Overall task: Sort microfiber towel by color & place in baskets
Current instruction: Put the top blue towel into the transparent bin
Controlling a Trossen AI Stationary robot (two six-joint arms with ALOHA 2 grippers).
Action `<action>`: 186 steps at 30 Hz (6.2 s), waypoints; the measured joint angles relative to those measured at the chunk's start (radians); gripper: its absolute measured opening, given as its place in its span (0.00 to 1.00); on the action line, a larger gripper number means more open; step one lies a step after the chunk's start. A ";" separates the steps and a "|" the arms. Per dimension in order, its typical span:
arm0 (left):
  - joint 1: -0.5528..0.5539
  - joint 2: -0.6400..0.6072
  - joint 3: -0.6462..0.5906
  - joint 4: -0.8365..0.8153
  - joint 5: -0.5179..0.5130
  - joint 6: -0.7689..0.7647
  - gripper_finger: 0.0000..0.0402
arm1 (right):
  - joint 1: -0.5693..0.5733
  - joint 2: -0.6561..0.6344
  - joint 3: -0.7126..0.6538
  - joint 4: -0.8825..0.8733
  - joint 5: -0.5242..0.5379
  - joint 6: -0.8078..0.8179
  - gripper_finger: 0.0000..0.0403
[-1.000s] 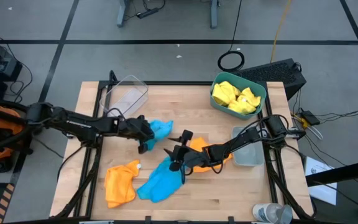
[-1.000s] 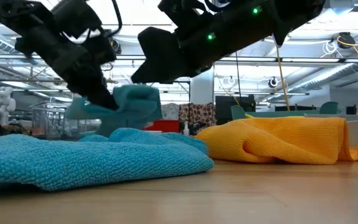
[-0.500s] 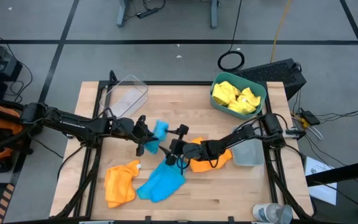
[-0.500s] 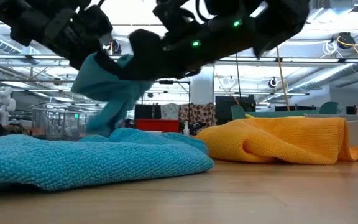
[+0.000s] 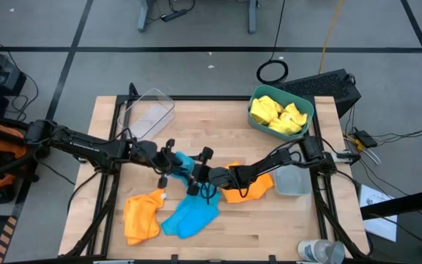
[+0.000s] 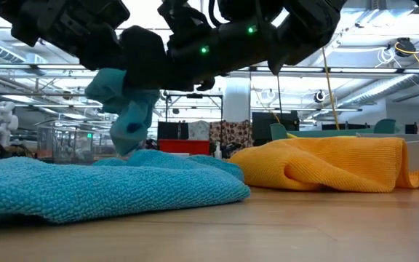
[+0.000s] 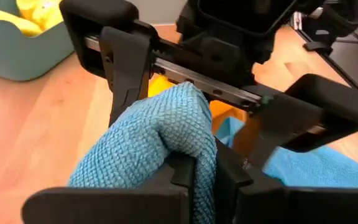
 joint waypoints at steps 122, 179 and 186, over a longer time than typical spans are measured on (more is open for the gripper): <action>-0.239 0.007 0.036 -0.033 -0.425 0.176 0.08 | 0.093 -0.365 0.000 -0.713 0.067 0.056 0.73; 0.855 0.415 0.664 -1.240 -0.376 0.280 0.09 | 0.161 -0.465 -0.001 -1.216 0.053 0.261 0.68; 0.869 0.498 0.664 -1.240 -0.375 0.286 0.09 | 0.161 -0.465 -0.001 -1.228 0.053 0.282 0.68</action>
